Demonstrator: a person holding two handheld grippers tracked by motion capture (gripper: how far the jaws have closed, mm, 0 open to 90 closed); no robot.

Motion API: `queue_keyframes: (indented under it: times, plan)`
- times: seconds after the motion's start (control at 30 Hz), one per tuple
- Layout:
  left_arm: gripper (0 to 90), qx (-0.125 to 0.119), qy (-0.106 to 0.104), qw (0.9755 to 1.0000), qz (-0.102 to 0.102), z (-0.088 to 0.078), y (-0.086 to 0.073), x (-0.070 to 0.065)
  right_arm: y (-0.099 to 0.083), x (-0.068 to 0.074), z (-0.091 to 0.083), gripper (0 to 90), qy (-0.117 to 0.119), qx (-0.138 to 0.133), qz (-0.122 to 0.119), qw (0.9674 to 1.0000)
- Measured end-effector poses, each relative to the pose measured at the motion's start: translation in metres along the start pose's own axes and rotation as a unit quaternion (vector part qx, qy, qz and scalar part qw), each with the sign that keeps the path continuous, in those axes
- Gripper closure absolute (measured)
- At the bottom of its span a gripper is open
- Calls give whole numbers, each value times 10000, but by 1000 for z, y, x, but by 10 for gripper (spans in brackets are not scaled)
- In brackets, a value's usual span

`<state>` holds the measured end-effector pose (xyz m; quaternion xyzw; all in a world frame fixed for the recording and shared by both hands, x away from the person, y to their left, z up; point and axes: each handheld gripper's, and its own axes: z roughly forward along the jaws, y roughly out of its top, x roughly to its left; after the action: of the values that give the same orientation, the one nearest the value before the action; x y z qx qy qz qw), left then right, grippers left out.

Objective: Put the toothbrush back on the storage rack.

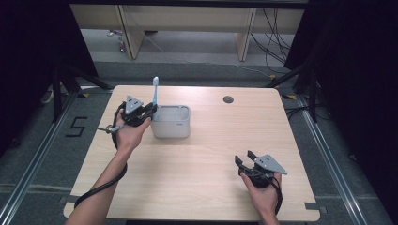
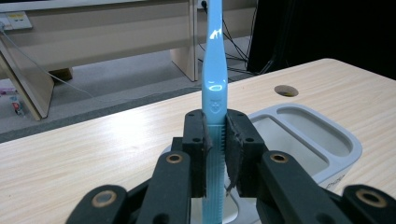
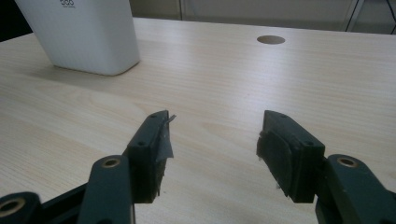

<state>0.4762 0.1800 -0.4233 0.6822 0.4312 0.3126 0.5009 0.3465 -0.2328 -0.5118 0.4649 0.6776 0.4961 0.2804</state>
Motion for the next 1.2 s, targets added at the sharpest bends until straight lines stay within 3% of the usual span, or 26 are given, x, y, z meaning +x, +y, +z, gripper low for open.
queue_keyframes:
  times: [0.57,0.87,1.2]
  plan:
    - [782,467,24,9989,34,-1,-3,0,0,0,0,432,-7,7,3,10000]
    - [782,629,37,9980,37,0,-4,0,-1,-1,1,432,-29,-20,-101,9999]
    - [782,814,24,9967,-39,1,-8,2,-1,0,0,432,-33,42,-28,10000]
